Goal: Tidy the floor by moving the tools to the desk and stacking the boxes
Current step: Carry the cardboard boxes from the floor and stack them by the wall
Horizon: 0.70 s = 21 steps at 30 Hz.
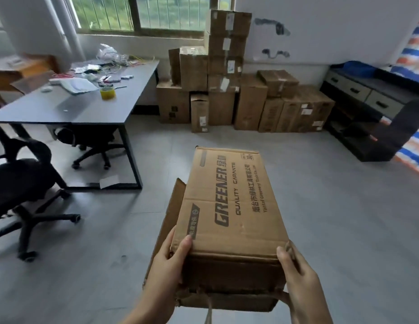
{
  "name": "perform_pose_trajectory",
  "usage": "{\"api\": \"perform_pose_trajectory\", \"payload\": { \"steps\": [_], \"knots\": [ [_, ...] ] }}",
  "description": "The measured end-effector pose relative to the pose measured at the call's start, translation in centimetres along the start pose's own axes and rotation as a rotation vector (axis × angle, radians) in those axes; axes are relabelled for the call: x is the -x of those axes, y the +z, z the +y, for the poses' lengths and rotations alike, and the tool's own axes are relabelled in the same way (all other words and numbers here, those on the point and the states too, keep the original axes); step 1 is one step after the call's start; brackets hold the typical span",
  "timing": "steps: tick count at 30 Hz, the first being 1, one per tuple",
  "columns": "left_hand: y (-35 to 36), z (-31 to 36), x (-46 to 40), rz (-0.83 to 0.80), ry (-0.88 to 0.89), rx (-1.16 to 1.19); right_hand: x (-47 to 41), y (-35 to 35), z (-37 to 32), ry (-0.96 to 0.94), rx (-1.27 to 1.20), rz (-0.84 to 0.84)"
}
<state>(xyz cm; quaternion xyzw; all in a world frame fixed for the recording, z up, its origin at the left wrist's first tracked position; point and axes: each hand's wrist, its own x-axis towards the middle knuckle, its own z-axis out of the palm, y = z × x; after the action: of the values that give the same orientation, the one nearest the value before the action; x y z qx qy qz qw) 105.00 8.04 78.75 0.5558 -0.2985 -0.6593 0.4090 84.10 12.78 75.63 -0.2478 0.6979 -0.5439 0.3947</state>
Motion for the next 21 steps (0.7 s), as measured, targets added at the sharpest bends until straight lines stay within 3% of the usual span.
{"api": "perform_pose_trajectory", "payload": {
  "steps": [11,21],
  "knots": [
    [1.3,6.2,-16.6,0.25,0.152,0.083,-17.9,12.2,-6.4,0.041,-0.014,-0.273],
    [-0.1,19.6,-37.5,0.209,0.222,0.091,-35.3,28.2,-14.9,0.034,-0.043,-0.307]
  ]
}}
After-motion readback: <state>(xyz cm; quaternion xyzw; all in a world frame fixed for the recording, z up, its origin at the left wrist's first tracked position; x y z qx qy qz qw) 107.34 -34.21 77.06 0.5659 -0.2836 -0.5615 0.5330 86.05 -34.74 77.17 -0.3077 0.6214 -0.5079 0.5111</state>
